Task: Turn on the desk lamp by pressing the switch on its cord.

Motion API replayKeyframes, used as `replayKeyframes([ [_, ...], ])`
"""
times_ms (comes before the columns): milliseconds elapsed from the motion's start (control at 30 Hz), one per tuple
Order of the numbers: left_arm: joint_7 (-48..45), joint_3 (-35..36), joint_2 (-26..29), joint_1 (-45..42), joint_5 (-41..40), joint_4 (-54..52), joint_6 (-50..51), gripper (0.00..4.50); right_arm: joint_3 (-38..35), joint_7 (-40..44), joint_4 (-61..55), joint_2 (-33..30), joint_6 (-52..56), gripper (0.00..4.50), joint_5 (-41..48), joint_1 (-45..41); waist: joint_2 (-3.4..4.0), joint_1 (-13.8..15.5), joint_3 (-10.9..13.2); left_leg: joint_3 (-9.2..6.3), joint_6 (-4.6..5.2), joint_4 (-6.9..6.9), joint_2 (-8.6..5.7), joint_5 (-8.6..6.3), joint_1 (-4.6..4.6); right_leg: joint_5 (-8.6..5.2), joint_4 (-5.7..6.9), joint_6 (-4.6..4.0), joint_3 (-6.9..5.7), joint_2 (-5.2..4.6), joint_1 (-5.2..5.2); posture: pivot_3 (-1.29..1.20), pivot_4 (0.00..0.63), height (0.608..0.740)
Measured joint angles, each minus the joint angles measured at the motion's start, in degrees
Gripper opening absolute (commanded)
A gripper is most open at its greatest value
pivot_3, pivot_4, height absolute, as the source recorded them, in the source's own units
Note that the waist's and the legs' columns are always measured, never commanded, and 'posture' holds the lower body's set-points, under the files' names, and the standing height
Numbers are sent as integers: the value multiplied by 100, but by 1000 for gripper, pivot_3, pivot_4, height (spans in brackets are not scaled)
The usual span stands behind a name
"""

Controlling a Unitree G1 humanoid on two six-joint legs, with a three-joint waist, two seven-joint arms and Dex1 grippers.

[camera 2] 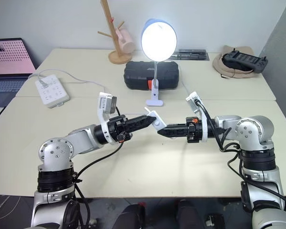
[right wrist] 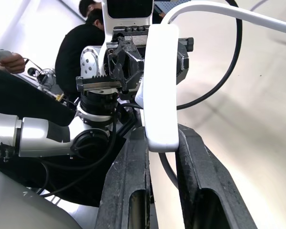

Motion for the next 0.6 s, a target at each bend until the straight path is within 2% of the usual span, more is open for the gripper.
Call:
replayKeyframes([
  [200, -4, -43, 11, 0, -19, -14, -87, 535, 0, -2, 6, -2, 0, 386, 20, 0, 0, 1, 0, 0, 0, -1, 0, 0, 0, 0, -2, 0, 0, 0, 0, 0, 150, 740],
  [267, -16, -103, 45, 0, 19, -43, -169, 1231, 0, -7, 9, -12, -1, 386, 19, 0, 0, 2, 0, 0, 0, -1, 0, 0, 0, 0, -2, 0, 0, 0, 0, 0, 150, 740],
  [467, 16, -167, 124, 22, 125, -52, -173, 2457, 18, -56, 9, -12, -83, 386, -10, -8, 0, 4, 0, 0, 0, -2, 0, 0, -1, 0, -2, 0, 0, 1, 0, 0, 150, 740],
  [600, -12, -149, 474, 23, 153, -50, -116, 3260, 119, -45, 131, -24, -266, 386, -95, -116, 1, -6, 0, 2, 0, -3, -2, 0, 1, 0, -2, 0, 1, 6, -2, 0, 150, 740],
])
